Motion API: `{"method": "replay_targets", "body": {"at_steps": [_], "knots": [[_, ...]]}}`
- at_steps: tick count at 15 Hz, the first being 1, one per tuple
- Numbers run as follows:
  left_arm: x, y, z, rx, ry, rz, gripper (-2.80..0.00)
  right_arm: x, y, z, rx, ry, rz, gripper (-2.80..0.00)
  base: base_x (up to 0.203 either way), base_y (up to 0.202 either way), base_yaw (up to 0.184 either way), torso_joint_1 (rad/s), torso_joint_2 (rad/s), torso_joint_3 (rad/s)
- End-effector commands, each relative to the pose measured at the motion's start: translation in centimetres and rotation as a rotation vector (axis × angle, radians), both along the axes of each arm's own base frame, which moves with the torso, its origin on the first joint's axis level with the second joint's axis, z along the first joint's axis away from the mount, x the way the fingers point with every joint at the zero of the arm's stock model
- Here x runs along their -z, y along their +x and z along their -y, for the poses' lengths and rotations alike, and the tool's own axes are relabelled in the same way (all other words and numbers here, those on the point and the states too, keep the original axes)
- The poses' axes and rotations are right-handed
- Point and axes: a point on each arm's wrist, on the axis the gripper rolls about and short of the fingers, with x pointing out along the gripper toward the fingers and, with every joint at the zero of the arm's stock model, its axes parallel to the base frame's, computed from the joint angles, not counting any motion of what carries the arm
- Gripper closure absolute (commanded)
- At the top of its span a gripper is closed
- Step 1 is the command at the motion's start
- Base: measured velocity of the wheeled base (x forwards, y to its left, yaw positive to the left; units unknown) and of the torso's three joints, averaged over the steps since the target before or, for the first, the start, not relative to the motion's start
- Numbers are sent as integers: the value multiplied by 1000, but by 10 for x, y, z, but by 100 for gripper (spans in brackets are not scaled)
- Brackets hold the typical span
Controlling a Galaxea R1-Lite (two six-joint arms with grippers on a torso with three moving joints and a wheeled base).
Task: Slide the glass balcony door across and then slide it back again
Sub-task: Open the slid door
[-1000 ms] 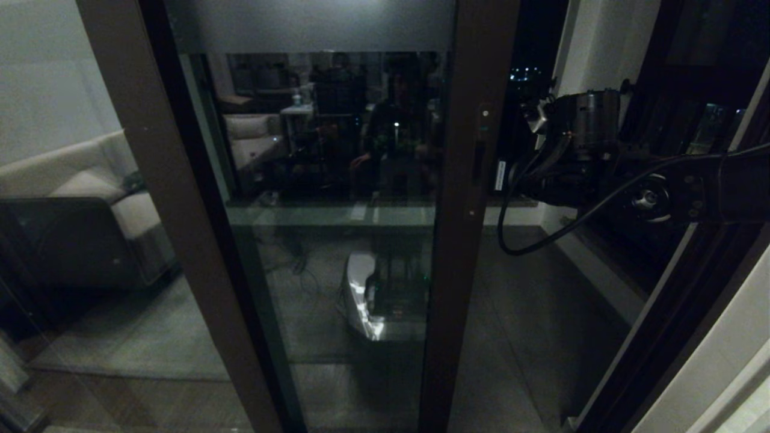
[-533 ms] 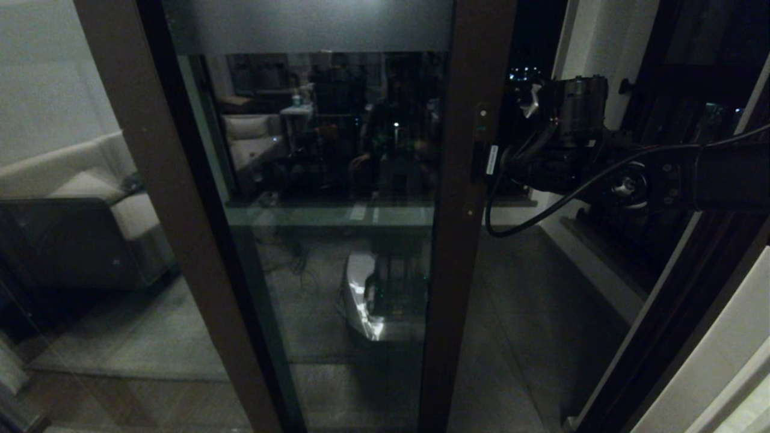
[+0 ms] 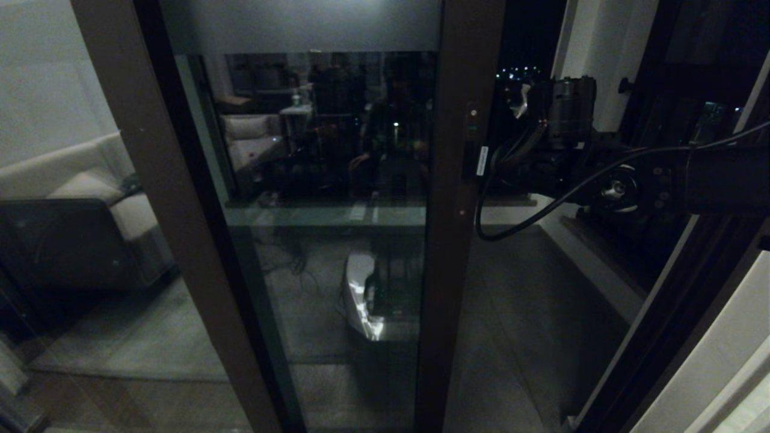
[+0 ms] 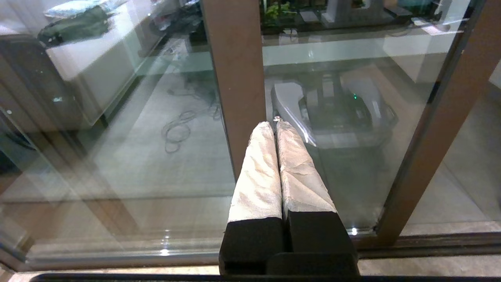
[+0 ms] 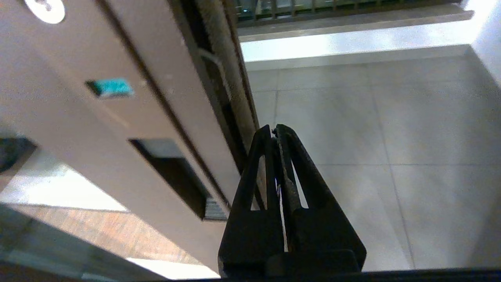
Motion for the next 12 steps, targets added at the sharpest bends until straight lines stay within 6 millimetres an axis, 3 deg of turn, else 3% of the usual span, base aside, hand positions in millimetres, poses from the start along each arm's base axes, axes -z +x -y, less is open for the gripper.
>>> {"method": "replay_targets", "body": {"at_steps": [1,12], "knots": [[0,0,0,0,0,-2,0,3,1,-3,-9,-2,-7,0,0,0,0,0,0,0],[0,0,0,1,0,-2,0,13,7,-21,-5,-10,-14,0,0,0,0,0,0,0]]}}
